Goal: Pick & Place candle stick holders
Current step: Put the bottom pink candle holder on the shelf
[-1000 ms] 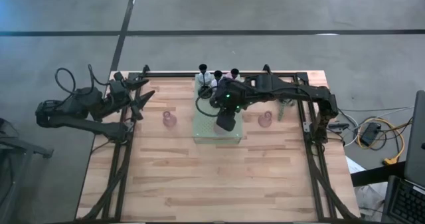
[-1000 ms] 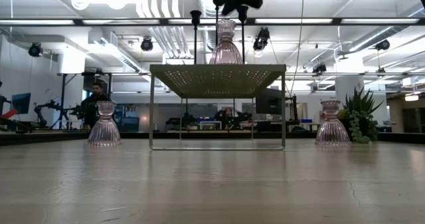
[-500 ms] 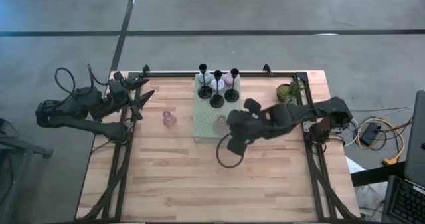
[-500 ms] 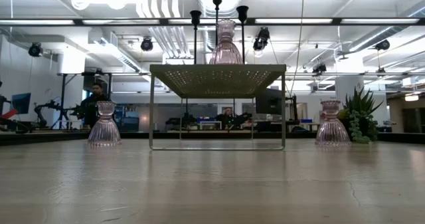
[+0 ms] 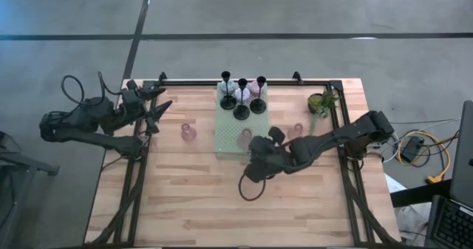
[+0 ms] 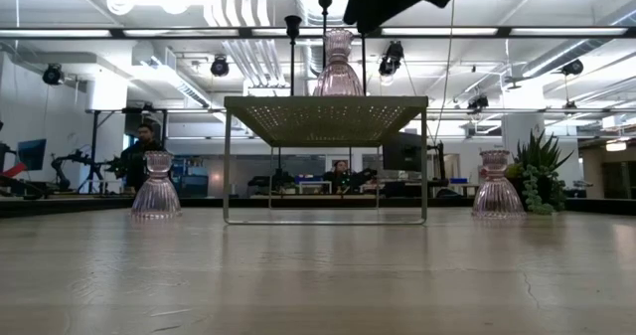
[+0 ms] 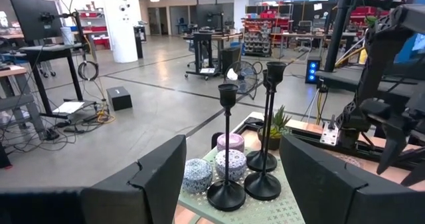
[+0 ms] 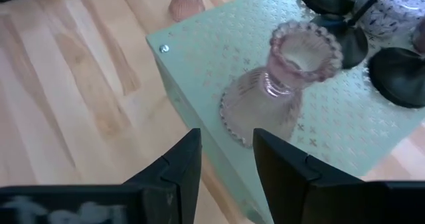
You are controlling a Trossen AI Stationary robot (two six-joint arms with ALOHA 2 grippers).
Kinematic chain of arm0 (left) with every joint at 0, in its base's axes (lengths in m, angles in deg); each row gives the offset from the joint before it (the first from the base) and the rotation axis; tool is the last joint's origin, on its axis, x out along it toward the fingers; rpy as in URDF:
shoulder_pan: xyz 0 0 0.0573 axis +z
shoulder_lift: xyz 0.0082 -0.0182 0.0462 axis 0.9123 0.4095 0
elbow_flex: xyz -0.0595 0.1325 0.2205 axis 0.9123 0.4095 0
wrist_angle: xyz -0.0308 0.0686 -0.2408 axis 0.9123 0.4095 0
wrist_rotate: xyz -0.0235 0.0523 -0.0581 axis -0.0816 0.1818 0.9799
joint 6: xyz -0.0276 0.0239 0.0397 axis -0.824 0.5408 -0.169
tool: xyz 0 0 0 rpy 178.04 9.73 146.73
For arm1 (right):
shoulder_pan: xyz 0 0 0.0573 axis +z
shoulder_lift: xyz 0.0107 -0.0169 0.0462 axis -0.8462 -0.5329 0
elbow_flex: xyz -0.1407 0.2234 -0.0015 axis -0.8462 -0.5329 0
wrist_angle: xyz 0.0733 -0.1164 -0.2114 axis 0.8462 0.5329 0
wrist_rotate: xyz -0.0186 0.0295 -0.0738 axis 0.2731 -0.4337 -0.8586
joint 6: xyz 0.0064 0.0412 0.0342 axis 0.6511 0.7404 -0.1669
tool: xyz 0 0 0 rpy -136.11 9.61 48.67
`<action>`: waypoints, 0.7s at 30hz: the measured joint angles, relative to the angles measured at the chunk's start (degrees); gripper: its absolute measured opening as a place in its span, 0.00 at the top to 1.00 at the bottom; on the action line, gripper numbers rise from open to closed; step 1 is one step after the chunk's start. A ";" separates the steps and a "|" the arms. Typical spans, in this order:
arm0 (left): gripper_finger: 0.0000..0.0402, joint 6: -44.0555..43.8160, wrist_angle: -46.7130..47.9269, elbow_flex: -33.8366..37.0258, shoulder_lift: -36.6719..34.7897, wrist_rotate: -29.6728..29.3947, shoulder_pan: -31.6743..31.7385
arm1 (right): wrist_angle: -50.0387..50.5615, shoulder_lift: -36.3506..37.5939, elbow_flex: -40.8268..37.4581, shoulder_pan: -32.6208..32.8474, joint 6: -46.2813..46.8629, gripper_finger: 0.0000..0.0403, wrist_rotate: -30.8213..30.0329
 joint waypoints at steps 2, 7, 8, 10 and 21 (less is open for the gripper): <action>0.38 -0.02 0.00 0.00 0.00 0.00 0.02 | -2.94 -0.01 -1.36 -0.09 -0.48 0.69 -0.32; 0.38 -0.09 -0.02 0.00 -0.02 0.00 0.00 | -5.70 -0.02 -3.21 -1.46 -0.92 0.72 -1.03; 0.38 -0.09 -0.02 0.04 -0.02 0.00 0.01 | -5.71 -0.02 -3.30 -1.73 -1.21 0.73 -1.36; 0.38 -0.01 0.00 0.13 -0.03 0.00 0.02 | -5.83 -0.02 -3.37 -2.24 -2.16 0.74 -2.56; 0.38 0.11 0.02 0.15 0.00 0.00 0.02 | -7.26 -0.02 -3.39 -6.25 -6.31 0.75 -2.93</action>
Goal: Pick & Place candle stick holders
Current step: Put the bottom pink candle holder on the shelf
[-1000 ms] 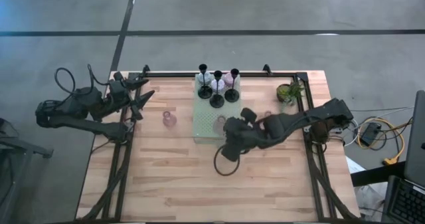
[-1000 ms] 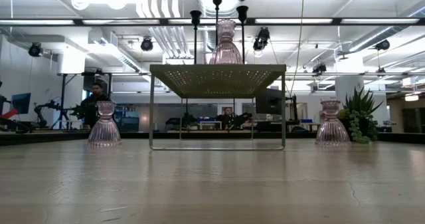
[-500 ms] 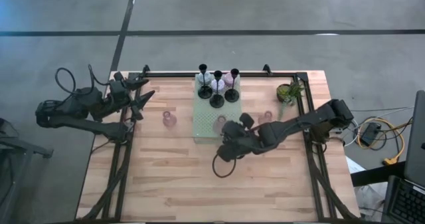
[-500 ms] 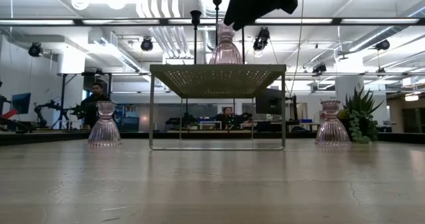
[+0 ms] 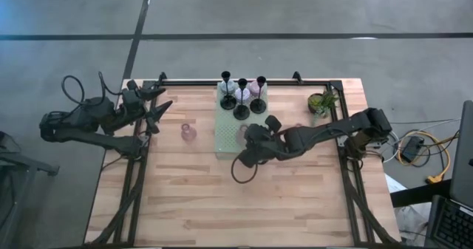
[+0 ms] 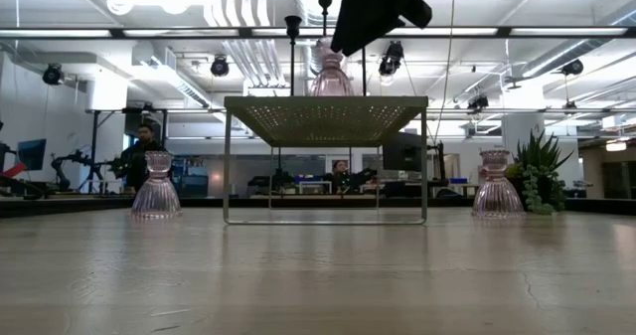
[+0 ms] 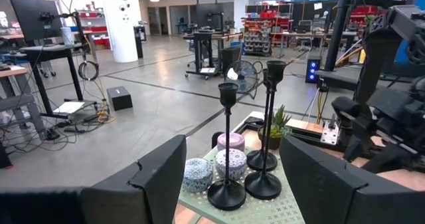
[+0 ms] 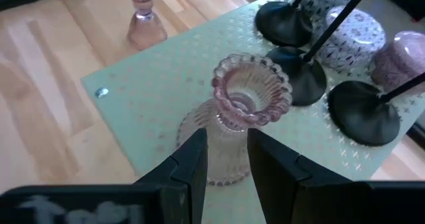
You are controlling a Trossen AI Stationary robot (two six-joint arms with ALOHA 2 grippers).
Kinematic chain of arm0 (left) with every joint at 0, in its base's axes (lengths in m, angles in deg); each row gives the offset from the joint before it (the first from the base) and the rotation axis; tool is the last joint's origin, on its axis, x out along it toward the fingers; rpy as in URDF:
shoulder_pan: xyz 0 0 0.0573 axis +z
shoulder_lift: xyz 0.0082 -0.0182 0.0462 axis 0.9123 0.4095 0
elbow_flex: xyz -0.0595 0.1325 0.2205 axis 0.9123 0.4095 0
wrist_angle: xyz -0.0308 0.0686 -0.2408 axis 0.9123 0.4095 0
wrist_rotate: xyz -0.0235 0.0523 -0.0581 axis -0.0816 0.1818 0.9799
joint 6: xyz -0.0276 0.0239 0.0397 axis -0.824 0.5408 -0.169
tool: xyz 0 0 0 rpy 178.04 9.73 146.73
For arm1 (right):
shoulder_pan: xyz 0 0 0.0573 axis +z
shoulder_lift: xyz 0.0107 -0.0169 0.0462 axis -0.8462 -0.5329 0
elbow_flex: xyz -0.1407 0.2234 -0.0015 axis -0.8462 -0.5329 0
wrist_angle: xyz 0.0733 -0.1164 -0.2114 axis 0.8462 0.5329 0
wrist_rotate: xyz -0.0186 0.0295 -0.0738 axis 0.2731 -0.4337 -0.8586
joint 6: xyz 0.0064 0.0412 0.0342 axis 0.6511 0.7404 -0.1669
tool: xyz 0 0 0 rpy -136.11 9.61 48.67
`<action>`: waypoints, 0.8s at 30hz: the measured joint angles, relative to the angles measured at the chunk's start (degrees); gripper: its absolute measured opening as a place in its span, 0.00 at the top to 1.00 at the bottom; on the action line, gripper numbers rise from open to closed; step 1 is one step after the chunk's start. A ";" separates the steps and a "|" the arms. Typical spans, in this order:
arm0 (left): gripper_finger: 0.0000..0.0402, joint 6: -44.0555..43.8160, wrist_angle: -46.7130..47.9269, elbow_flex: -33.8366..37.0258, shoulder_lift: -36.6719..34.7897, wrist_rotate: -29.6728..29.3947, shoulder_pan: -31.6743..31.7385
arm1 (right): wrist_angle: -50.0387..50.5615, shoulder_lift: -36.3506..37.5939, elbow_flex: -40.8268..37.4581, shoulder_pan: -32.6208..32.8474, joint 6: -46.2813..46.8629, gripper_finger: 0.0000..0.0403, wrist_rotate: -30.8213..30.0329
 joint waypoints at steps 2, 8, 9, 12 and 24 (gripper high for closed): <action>0.38 0.00 0.00 0.00 0.00 0.00 0.00 | 0.02 0.00 0.00 -0.55 -0.66 0.75 0.02; 0.38 0.00 0.00 0.00 0.00 0.00 -0.02 | -0.02 0.00 0.00 -1.78 -2.02 0.76 0.17; 0.38 0.00 0.00 0.00 0.00 0.00 -0.02 | -0.04 0.00 0.00 -1.99 -2.30 0.76 0.20; 0.38 0.00 0.00 0.00 0.00 0.00 -0.02 | -0.28 0.00 0.00 -2.67 -3.40 0.76 0.20; 0.38 -0.11 0.00 0.00 0.00 0.00 0.00 | -2.51 0.00 -0.05 -5.11 -6.10 0.77 0.66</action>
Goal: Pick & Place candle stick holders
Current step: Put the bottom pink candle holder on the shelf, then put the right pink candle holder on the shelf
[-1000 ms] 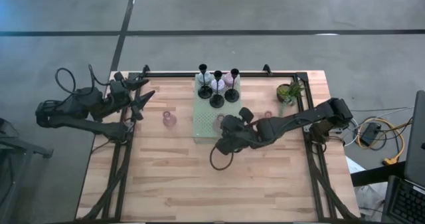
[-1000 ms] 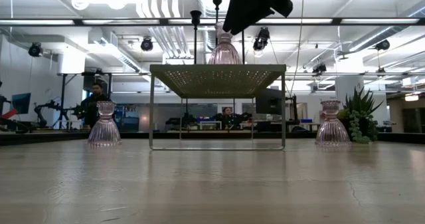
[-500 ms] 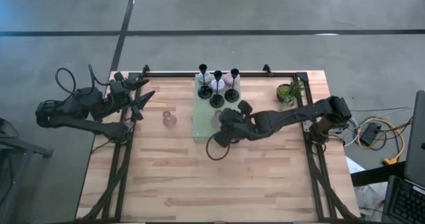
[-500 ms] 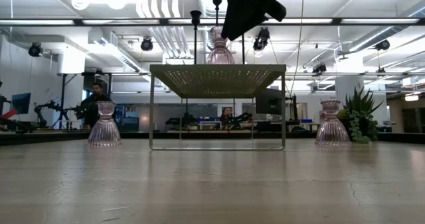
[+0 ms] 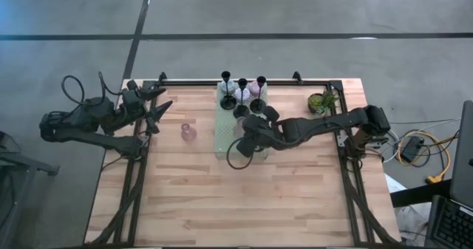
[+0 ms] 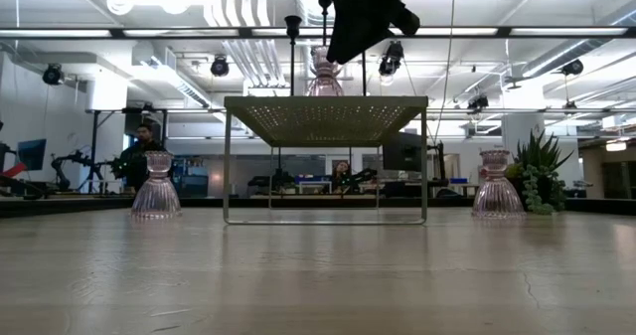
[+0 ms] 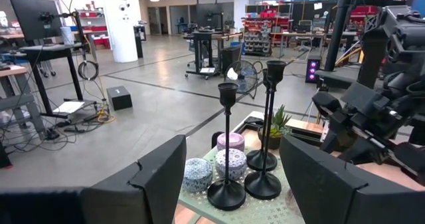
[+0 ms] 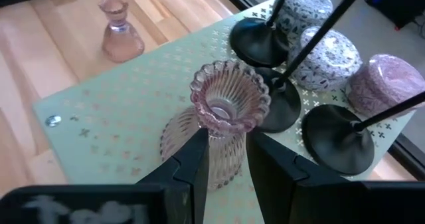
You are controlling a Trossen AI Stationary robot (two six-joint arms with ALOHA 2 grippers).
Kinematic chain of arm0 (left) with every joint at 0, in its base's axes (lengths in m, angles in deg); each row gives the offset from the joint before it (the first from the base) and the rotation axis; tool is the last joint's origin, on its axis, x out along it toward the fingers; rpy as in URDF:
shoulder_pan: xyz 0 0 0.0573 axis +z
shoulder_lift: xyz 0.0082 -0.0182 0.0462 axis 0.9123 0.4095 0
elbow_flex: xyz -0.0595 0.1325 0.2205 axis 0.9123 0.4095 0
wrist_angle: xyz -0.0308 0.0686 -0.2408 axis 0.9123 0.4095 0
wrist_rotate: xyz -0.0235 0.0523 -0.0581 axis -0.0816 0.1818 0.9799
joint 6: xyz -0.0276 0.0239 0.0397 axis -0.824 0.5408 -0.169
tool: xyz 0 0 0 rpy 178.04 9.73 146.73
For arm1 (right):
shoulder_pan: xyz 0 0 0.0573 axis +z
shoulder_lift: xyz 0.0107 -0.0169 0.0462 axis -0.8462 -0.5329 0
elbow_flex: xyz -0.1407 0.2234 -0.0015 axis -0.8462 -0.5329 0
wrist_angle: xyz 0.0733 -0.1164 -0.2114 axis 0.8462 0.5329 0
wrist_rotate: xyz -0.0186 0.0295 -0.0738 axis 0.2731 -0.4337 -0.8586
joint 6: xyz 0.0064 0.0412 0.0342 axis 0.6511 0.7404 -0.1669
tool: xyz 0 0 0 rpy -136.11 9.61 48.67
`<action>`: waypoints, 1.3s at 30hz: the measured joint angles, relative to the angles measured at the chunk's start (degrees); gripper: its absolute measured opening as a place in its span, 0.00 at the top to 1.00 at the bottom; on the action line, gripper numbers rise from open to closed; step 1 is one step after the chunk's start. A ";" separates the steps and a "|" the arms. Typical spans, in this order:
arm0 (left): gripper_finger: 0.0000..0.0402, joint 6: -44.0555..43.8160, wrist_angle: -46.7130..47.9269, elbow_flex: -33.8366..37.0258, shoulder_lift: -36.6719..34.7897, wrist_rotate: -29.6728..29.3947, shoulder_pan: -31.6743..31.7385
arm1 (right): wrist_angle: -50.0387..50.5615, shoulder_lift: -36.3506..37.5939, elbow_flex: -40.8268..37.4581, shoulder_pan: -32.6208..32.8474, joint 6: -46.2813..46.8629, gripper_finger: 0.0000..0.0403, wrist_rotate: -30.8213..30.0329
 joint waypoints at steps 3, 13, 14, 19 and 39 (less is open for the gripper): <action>0.38 -0.05 0.00 0.00 0.00 0.00 -0.02 | -0.06 0.00 -0.28 -0.80 -0.22 0.77 0.00; 0.38 -0.13 0.00 0.00 0.00 0.00 -0.02 | 0.54 3.01 -0.40 1.76 1.13 0.77 0.39; 0.38 -0.13 0.00 0.00 -0.01 0.00 -0.01 | 1.53 4.18 -0.36 2.32 1.92 0.77 0.34; 0.38 -0.12 0.00 0.00 0.00 0.00 0.01 | 16.30 10.12 -1.11 5.95 11.56 0.78 -1.53; 0.38 -0.15 0.13 0.13 0.11 -2.37 -0.02 | 17.42 29.91 -43.48 20.31 60.67 0.76 -14.76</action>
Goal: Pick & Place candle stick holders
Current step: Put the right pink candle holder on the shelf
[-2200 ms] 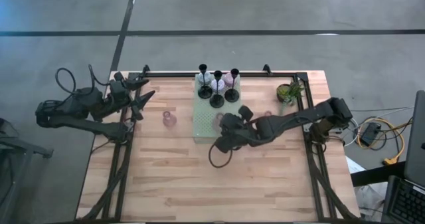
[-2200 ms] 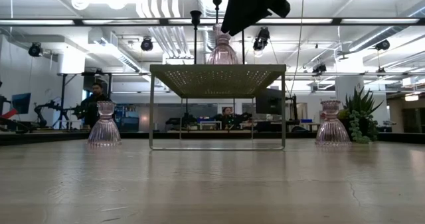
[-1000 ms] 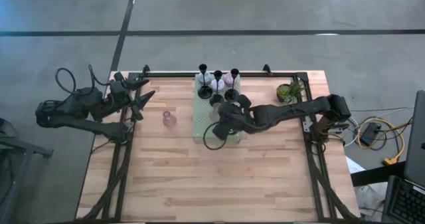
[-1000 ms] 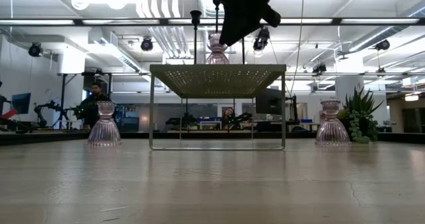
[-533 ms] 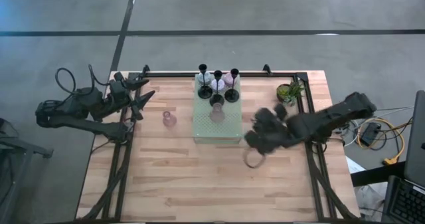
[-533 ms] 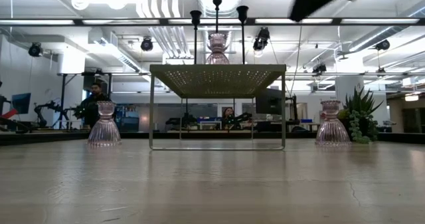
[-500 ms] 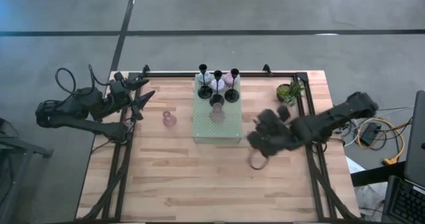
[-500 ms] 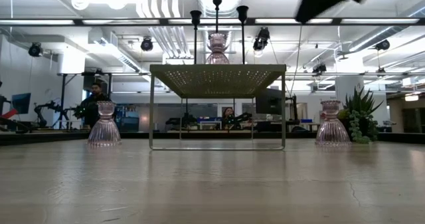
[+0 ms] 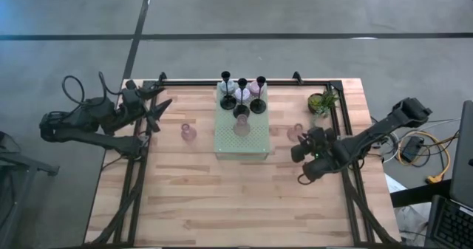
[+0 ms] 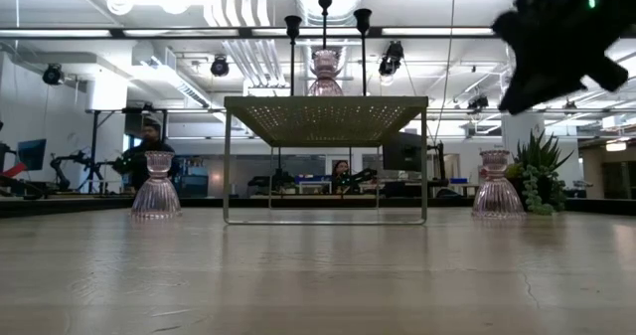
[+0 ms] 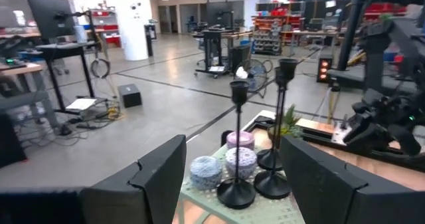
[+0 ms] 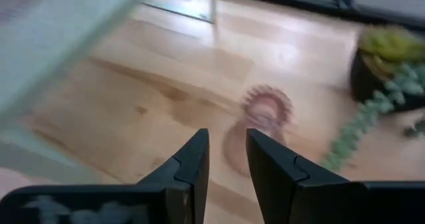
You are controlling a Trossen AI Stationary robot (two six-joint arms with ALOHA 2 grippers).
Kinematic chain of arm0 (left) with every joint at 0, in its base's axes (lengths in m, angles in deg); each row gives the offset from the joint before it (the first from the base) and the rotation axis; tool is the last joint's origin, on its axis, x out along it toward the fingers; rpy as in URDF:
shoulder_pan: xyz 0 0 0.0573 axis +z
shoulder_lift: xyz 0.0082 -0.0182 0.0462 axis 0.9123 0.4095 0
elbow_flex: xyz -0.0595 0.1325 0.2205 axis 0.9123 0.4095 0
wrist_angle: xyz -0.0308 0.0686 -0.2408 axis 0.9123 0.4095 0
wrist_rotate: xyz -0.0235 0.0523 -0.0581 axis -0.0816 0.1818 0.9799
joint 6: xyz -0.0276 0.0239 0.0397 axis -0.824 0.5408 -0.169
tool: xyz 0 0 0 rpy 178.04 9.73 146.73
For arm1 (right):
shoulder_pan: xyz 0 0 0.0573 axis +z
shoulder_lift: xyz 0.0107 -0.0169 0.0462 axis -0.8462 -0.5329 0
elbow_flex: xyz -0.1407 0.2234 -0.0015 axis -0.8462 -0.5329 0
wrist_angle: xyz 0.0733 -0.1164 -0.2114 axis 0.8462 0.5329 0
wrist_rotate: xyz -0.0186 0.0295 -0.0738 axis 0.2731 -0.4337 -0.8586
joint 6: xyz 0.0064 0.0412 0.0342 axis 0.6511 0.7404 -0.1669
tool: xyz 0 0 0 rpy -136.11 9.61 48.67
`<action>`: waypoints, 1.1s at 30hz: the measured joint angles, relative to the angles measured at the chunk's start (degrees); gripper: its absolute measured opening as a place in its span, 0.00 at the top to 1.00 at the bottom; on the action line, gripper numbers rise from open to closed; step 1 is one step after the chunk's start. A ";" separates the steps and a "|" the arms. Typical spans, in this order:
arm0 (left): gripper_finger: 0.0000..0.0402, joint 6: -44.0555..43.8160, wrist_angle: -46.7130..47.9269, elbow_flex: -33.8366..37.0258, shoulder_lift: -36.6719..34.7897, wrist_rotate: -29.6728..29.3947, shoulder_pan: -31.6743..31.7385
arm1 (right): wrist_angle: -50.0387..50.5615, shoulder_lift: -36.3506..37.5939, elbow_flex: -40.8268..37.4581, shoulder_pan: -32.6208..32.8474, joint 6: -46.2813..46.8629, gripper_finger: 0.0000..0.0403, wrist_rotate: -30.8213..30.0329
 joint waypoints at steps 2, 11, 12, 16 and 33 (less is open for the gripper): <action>0.38 0.22 0.31 0.00 0.00 -1.28 0.01 | -1.13 -0.45 -2.26 -0.02 2.70 0.75 0.60; 0.38 0.26 0.65 0.04 0.02 -4.84 0.01 | -12.79 -0.83 -11.26 -0.02 2.64 0.52 0.12; 0.38 0.27 0.65 0.04 0.02 -5.13 0.00 | -13.64 -0.99 -12.10 -0.02 2.62 0.49 -0.18; 0.38 0.28 0.64 0.04 0.00 -6.63 0.00 | -14.76 -2.65 -15.15 -0.71 2.61 0.39 -1.85; 0.38 0.63 0.66 0.07 0.07 -9.83 0.02 | -27.08 -9.56 -17.65 -9.00 -5.43 0.36 -3.29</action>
